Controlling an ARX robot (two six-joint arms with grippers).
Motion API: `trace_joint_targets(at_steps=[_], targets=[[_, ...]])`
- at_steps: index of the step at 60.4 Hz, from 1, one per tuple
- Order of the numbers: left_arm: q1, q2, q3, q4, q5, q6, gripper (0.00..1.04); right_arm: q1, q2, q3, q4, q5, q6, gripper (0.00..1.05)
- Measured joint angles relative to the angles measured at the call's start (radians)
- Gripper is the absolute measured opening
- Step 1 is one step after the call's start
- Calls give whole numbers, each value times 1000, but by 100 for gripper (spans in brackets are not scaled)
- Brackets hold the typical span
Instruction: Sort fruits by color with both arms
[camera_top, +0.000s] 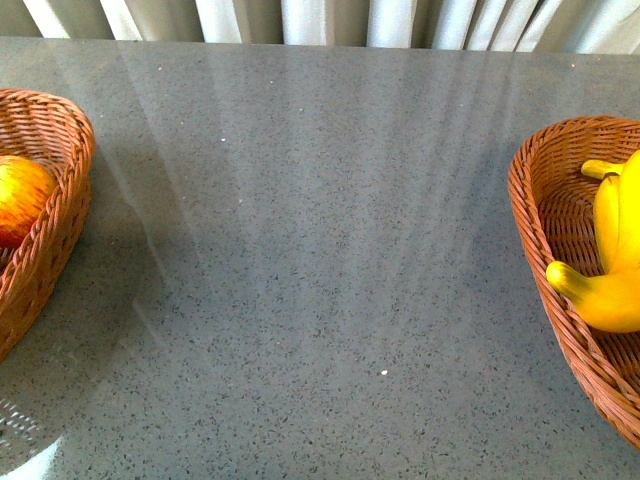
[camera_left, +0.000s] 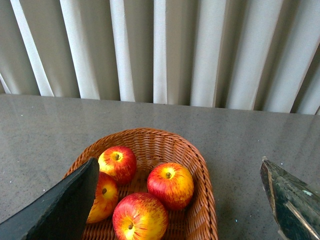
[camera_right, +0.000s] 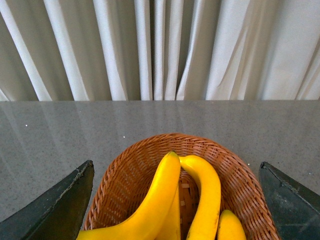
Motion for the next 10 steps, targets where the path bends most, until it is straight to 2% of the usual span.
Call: trace_joint_targets(at_steps=[10], targets=[[0, 0, 0, 0, 0, 0, 96, 0, 0, 0, 0, 0, 0, 96]])
